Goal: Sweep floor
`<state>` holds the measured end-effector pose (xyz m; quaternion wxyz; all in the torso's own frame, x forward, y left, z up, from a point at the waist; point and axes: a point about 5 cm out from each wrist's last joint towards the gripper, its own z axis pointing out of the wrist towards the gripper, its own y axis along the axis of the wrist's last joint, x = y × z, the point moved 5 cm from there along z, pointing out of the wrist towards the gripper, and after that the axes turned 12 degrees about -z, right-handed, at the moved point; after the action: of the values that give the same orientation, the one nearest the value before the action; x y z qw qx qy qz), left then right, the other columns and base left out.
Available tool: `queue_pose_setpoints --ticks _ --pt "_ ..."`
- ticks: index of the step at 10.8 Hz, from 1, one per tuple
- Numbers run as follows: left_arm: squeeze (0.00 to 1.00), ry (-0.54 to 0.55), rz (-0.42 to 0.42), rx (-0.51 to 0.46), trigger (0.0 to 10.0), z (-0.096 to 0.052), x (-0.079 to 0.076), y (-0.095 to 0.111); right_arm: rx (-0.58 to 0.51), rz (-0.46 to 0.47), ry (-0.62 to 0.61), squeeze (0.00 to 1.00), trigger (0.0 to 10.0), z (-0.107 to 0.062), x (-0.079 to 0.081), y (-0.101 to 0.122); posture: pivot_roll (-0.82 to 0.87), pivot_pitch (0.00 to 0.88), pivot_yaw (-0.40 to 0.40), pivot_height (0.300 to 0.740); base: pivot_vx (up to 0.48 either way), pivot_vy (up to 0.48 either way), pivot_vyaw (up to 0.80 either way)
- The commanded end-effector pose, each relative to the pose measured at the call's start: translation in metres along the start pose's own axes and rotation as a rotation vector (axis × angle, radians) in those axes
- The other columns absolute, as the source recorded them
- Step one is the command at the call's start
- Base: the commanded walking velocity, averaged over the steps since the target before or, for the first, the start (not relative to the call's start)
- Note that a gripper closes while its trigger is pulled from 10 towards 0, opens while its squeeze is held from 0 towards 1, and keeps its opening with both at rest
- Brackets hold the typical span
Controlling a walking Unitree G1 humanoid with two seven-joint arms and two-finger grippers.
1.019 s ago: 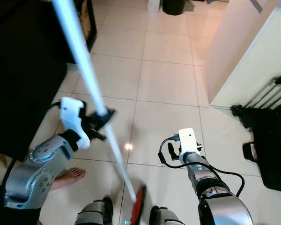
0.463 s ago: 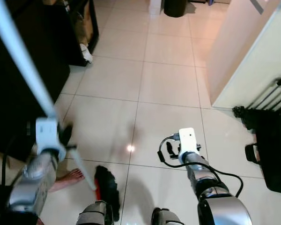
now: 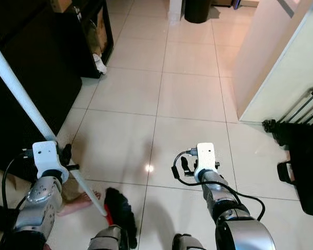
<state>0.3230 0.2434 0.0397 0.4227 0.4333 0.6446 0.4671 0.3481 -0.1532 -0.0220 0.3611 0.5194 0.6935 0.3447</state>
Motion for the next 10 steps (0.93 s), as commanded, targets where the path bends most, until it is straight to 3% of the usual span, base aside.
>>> queue_pose_setpoints --ticks 1,3,4,6,8,10 --pt "0.00 0.047 0.058 0.057 10.0 -0.005 0.011 -0.019 0.004 0.033 -0.019 0.00 10.0 -0.002 -0.003 -0.005 0.12 0.148 0.020 0.740 0.000 0.000 0.00" --pt "0.00 0.053 0.095 -0.059 10.0 0.002 0.012 0.010 0.004 0.047 -0.033 0.00 10.0 -0.003 -0.008 -0.007 0.12 0.149 0.019 0.740 0.000 0.000 0.00" --pt "0.00 0.052 0.112 -0.169 10.0 0.005 0.008 0.044 -0.004 0.063 -0.046 0.00 10.0 -0.003 -0.012 -0.005 0.12 0.152 0.018 0.740 0.000 0.000 0.00" --pt "0.00 0.076 0.108 -0.300 10.0 0.004 0.008 0.083 -0.011 0.086 -0.063 0.00 10.0 -0.002 -0.014 -0.003 0.12 0.152 0.011 0.740 0.000 0.000 0.00" --pt "0.00 0.089 0.154 -0.328 10.0 -0.001 0.010 0.091 -0.023 0.107 -0.077 0.00 10.0 -0.002 -0.019 0.002 0.13 0.156 0.006 0.740 0.000 0.000 0.00" --pt "0.00 0.141 0.195 -0.314 10.0 -0.007 0.027 0.088 -0.024 0.111 -0.096 0.00 10.0 -0.003 -0.028 0.003 0.13 0.154 0.002 0.740 0.000 0.000 0.00"
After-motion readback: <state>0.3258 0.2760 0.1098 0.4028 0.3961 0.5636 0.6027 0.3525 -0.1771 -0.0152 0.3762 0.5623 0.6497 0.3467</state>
